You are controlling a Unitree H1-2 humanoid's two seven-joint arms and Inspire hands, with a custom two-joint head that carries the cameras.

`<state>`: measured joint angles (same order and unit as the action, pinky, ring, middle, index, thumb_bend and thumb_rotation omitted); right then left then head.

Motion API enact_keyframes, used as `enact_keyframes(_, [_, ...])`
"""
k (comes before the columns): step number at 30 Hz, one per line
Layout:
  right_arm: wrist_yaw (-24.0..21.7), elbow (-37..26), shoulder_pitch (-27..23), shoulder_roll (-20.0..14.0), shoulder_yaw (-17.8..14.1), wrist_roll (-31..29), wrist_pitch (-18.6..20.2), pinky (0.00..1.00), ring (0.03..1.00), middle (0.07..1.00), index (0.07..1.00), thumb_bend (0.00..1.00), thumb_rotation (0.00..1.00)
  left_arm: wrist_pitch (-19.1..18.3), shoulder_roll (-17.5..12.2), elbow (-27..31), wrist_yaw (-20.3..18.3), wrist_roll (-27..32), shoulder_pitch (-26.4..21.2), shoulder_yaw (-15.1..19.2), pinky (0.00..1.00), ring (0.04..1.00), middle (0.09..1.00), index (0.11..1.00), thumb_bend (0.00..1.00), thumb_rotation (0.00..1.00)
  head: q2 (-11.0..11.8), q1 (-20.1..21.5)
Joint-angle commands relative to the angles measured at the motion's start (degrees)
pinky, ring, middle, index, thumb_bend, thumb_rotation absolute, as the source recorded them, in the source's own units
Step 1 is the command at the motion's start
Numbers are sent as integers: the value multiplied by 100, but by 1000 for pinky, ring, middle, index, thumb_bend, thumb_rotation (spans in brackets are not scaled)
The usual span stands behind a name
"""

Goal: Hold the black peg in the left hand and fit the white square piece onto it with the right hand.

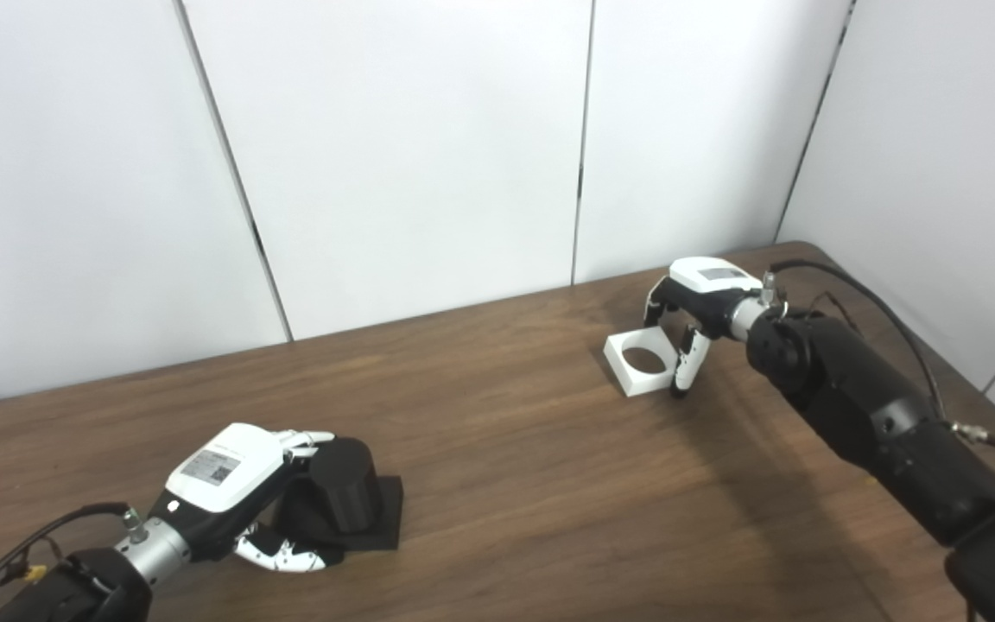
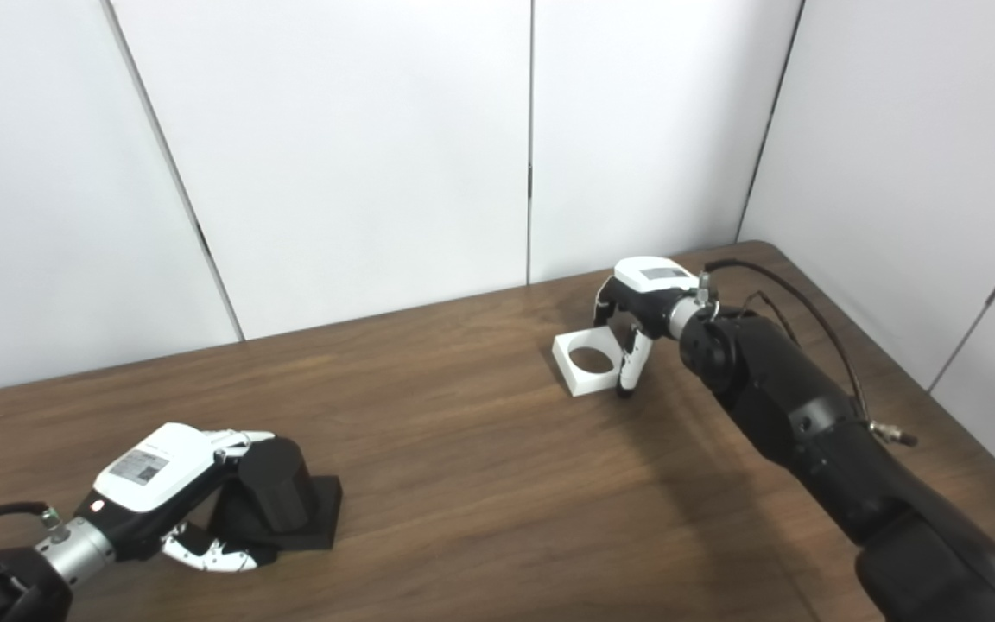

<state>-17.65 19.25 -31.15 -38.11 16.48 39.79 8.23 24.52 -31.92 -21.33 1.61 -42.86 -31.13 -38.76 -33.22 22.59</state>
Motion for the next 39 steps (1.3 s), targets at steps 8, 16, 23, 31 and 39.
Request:
enact_keyframes(8, [-240, -1076, -221, -193, -182, -254, -289, 725, 795, 744, 480, 519, 127, -134, 104, -161, -636, -640, 277, -354, 694, 799, 870, 601, 924, 154, -251, -894])
enact_keyframes(16, [-576, -1850, -229, -190, -185, -442, -604, 703, 787, 743, 480, 518, 127, -486, 225, 67, -1050, -608, 242, -383, 734, 837, 906, 621, 881, 205, -418, -1584])
enact_keyframes(23, [-959, -2559, -324, -30, -121, -550, -775, 672, 773, 741, 480, 519, 128, -465, 358, -66, -877, -689, 196, -401, 725, 827, 895, 605, 901, 220, -498, -2099])
enact_keyframes(31, [-1175, -2906, -477, 239, -38, -579, -966, 627, 756, 736, 479, 519, 130, -565, 458, -87, -1016, -659, 138, -399, 717, 842, 912, 607, 880, 247, -533, -2369])
enact_keyframes(39, [-1304, -3092, -575, 619, 10, -578, -918, 640, 758, 740, 479, 518, 132, -701, 491, 34, -1197, -606, 115, -391, 735, 853, 921, 611, 875, 240, -563, -2445])
